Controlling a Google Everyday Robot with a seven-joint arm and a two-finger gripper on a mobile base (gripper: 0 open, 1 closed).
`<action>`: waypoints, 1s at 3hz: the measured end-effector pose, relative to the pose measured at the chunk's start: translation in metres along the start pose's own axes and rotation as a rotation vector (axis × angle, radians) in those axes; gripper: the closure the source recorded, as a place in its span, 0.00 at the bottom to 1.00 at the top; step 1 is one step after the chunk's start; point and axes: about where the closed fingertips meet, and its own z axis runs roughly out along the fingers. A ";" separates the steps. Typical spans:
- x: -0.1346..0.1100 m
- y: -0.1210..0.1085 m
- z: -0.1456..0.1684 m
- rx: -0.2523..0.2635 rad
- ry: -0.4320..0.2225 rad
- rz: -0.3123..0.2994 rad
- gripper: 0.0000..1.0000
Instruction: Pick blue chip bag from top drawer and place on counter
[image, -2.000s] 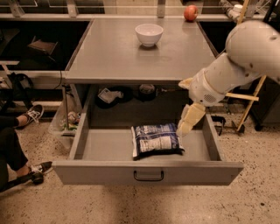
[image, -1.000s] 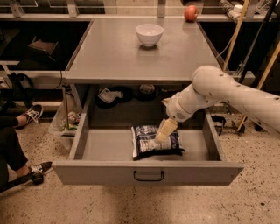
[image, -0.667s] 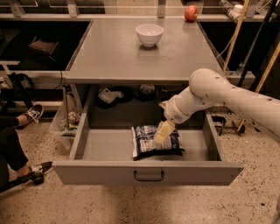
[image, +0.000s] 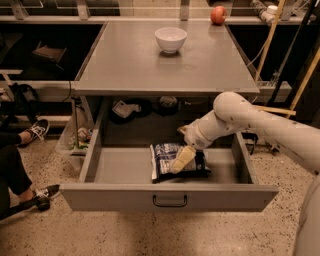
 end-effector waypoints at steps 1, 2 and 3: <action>0.000 0.000 0.000 0.000 0.000 0.000 0.00; 0.000 0.003 0.005 0.016 0.046 -0.009 0.00; 0.012 0.007 0.024 0.000 0.108 -0.003 0.00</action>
Offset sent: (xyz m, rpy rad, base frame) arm -0.0048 0.0041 -0.0048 -0.1191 -0.0314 -0.0125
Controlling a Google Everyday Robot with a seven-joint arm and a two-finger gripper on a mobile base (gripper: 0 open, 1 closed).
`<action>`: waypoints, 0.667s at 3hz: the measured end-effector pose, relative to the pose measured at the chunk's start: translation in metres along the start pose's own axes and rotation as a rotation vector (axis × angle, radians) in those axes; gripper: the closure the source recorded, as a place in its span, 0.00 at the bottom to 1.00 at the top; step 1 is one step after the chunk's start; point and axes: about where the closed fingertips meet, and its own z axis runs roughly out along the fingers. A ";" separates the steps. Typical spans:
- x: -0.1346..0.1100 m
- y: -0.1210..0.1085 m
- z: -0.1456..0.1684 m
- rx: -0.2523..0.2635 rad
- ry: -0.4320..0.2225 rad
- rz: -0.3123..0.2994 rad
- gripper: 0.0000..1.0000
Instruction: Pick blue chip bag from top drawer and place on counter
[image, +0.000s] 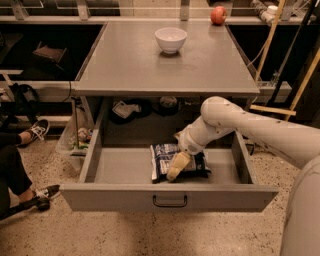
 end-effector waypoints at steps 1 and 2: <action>0.000 0.000 0.001 -0.001 0.002 0.000 0.00; 0.000 0.000 0.001 -0.001 0.002 0.000 0.17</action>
Offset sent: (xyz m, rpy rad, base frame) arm -0.0002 0.0004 -0.0007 -0.0021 0.0011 0.0009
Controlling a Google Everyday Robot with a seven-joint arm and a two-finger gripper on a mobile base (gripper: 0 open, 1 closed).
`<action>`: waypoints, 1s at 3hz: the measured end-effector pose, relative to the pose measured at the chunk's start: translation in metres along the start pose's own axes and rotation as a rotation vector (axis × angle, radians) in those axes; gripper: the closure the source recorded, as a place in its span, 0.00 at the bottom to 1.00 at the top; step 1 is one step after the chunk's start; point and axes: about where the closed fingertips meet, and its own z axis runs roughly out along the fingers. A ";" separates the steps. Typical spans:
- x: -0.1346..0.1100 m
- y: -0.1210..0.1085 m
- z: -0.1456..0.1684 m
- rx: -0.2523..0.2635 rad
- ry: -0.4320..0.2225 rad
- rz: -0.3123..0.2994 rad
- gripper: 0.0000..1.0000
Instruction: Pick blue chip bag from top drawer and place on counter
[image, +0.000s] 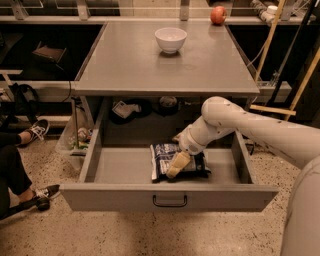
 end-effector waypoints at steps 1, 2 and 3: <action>0.000 0.000 0.000 0.000 0.000 0.000 0.41; 0.000 0.000 0.000 0.000 0.000 0.000 0.64; -0.004 0.000 -0.005 0.000 0.000 0.000 0.87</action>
Offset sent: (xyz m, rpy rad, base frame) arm 0.0000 0.0000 0.0000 0.0000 0.0000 0.0000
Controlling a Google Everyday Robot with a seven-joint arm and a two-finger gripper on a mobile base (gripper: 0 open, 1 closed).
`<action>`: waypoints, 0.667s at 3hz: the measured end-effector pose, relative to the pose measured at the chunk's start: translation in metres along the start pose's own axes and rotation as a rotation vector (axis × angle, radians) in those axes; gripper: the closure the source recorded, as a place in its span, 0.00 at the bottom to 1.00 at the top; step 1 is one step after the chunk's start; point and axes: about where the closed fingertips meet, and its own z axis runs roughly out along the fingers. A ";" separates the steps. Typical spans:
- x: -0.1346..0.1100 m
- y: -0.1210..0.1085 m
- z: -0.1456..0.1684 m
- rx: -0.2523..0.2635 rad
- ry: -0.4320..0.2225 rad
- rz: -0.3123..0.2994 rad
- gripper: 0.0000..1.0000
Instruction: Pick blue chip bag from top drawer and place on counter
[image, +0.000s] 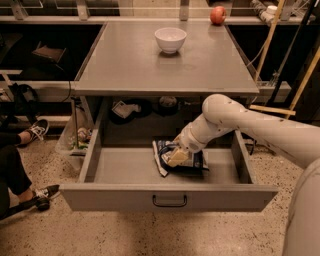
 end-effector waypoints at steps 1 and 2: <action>-0.004 0.000 -0.005 0.000 0.000 0.000 1.00; -0.053 0.008 0.002 0.057 0.058 -0.080 1.00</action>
Offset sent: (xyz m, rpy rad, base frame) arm -0.0183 0.1719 0.3019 -0.5528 -0.5576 -0.0844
